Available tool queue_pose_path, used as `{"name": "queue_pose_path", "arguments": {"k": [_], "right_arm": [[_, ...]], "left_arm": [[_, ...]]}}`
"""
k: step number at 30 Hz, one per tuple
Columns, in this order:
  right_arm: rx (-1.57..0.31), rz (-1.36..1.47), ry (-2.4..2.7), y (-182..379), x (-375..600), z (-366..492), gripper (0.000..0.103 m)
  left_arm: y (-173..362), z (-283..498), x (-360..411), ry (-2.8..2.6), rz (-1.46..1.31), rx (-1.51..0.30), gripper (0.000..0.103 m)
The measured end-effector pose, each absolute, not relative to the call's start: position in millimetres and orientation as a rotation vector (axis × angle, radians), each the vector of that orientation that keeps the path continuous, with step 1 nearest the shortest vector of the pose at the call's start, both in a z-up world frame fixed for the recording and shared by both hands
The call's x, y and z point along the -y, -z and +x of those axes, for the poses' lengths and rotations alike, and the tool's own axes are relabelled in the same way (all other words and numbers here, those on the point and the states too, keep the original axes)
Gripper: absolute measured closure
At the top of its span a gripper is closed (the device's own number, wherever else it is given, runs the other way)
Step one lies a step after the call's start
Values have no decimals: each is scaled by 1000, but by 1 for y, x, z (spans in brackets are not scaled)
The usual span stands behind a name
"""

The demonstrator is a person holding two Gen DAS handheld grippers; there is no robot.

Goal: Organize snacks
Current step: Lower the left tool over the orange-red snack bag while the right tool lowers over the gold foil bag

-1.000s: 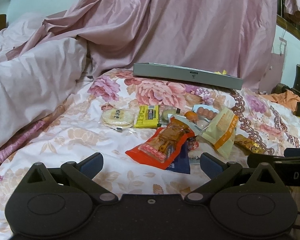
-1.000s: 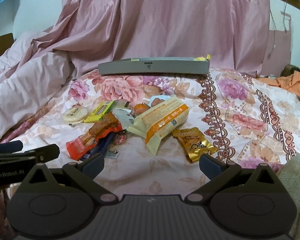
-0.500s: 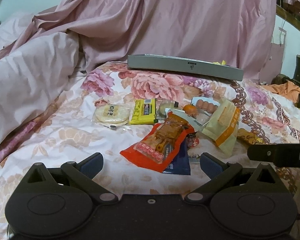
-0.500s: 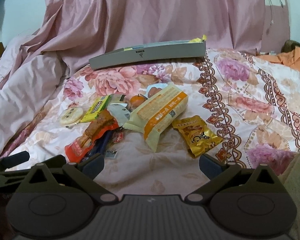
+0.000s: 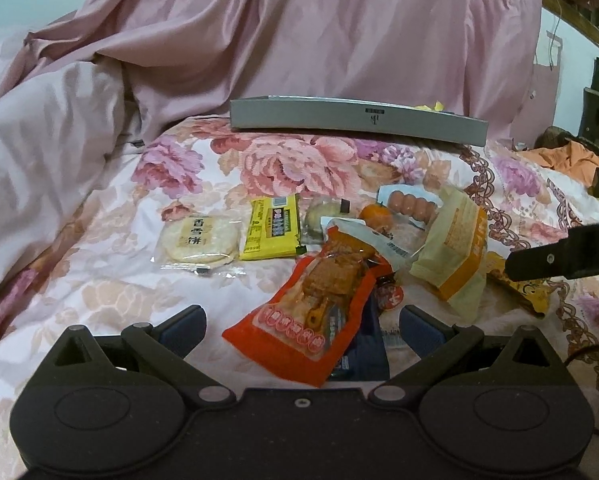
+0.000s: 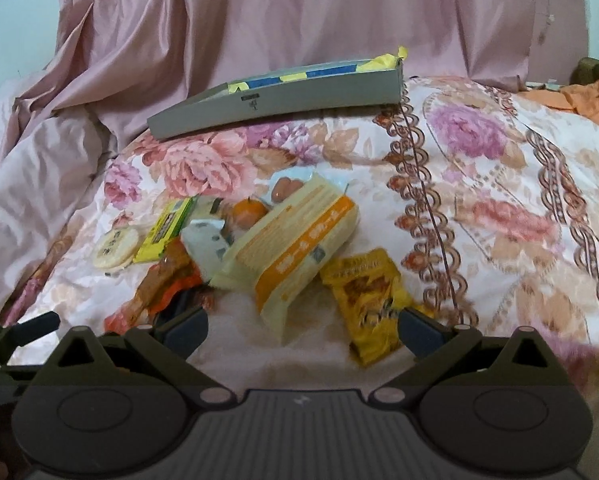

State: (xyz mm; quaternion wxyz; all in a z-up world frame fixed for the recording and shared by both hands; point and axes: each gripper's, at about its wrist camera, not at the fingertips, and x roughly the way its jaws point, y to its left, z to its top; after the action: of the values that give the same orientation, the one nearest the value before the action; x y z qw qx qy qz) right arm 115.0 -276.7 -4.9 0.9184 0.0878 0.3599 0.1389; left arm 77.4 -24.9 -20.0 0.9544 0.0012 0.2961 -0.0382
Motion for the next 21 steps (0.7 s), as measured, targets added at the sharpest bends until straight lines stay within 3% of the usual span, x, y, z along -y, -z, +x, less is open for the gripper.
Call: {"name": "queue_pose_path", "arguments": {"k": [21], "right_arm": [[-925,47,-496,17,282,169,0]], "left_arm": [[37,123,25,166,43,-646,1]]}}
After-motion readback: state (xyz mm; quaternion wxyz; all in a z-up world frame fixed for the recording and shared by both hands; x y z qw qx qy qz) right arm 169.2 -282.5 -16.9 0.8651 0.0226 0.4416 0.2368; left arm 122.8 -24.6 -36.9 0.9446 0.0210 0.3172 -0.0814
